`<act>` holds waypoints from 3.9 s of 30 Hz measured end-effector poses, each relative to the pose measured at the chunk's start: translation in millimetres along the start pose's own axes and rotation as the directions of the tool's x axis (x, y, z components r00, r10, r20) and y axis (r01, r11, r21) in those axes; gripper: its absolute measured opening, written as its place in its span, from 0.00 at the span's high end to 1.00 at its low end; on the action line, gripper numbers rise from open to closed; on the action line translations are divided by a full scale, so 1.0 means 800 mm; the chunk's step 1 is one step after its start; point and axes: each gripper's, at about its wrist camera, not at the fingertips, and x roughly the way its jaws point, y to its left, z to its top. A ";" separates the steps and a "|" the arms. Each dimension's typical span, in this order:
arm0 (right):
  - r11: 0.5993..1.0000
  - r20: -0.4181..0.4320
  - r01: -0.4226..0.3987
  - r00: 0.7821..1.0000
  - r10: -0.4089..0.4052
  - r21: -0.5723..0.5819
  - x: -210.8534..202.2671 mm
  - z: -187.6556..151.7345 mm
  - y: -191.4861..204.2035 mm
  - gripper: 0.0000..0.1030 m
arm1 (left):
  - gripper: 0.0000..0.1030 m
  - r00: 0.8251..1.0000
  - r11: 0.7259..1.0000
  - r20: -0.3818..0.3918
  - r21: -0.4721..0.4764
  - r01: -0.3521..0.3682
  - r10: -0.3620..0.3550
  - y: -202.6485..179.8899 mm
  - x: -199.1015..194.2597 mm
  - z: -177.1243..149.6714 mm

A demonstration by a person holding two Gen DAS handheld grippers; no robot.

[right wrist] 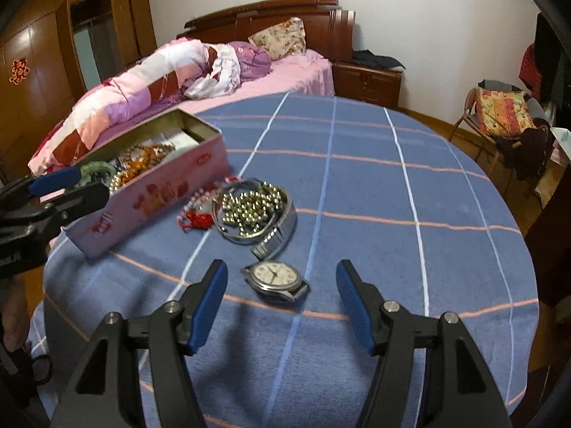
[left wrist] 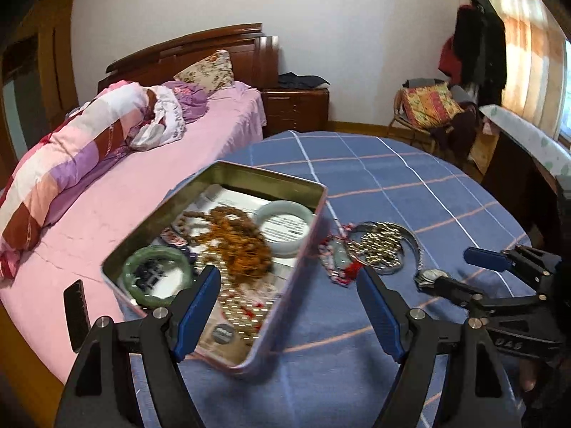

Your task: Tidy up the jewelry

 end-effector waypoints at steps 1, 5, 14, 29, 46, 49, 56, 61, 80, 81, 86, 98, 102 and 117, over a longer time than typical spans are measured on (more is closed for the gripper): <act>1.000 -0.011 -0.006 1.000 0.006 -0.009 0.003 0.000 0.002 0.36 | 0.24 1.000 1.000 0.000 0.011 0.002 -0.002 -0.005 0.001 0.000; 0.999 -0.034 -0.015 0.999 0.013 -0.047 0.009 -0.001 0.006 0.36 | 0.24 1.000 0.999 0.000 0.037 0.008 -0.008 -0.020 0.004 0.001; 0.998 -0.093 -0.034 0.995 0.030 -0.044 0.022 -0.001 -0.005 0.54 | 0.47 0.997 0.994 -0.054 0.096 0.052 -0.047 -0.058 0.032 0.001; 1.000 -0.088 -0.020 0.996 0.021 0.016 0.018 -0.001 -0.024 0.59 | 1.00 0.980 0.995 -0.189 0.060 0.079 -0.067 -0.068 0.088 -0.006; 0.997 -0.045 -0.036 0.998 0.039 0.067 0.008 0.001 -0.036 0.64 | 1.00 0.997 0.996 0.024 -0.037 0.076 -0.075 -0.044 -0.002 0.006; 0.997 -0.017 -0.039 0.999 0.040 0.069 0.002 0.001 -0.037 0.81 | 1.00 0.995 0.996 0.051 -0.043 0.084 -0.082 -0.040 -0.014 0.014; 0.998 -0.004 -0.031 0.999 0.032 0.053 -0.003 0.002 -0.038 0.84 | 1.00 0.993 0.994 0.074 -0.044 0.096 -0.093 -0.039 -0.027 0.018; 0.996 -0.021 -0.037 0.999 0.039 0.086 0.002 0.001 -0.047 0.66 | 1.00 0.994 0.995 0.067 -0.042 0.086 -0.083 -0.036 -0.026 0.019; 0.998 -0.018 -0.012 1.000 0.013 0.067 0.006 0.012 -0.039 0.93 | 1.00 0.988 0.991 0.083 -0.012 0.131 -0.129 -0.043 -0.032 0.018; 0.998 -0.008 -0.009 1.000 0.010 0.067 0.003 0.012 -0.039 0.93 | 1.00 0.988 0.991 0.088 -0.008 0.131 -0.130 -0.044 -0.035 0.019; 0.996 0.030 -0.015 0.999 0.012 0.093 -0.010 0.012 -0.047 0.94 | 1.00 0.983 0.992 0.132 0.009 0.130 -0.130 -0.048 -0.052 0.030; 0.993 0.103 -0.053 0.994 0.042 0.107 -0.034 0.026 -0.041 0.94 | 1.00 0.966 0.989 0.209 0.035 0.147 -0.151 -0.043 -0.086 0.052; 0.994 0.110 -0.072 0.992 0.063 0.082 -0.035 0.029 -0.027 0.94 | 1.00 0.970 0.986 0.179 0.015 0.165 -0.165 -0.037 -0.075 0.051; 0.993 0.103 -0.072 0.993 0.062 0.093 -0.032 0.023 -0.030 0.94 | 1.00 0.976 0.976 0.027 -0.007 0.216 -0.216 -0.042 -0.031 0.028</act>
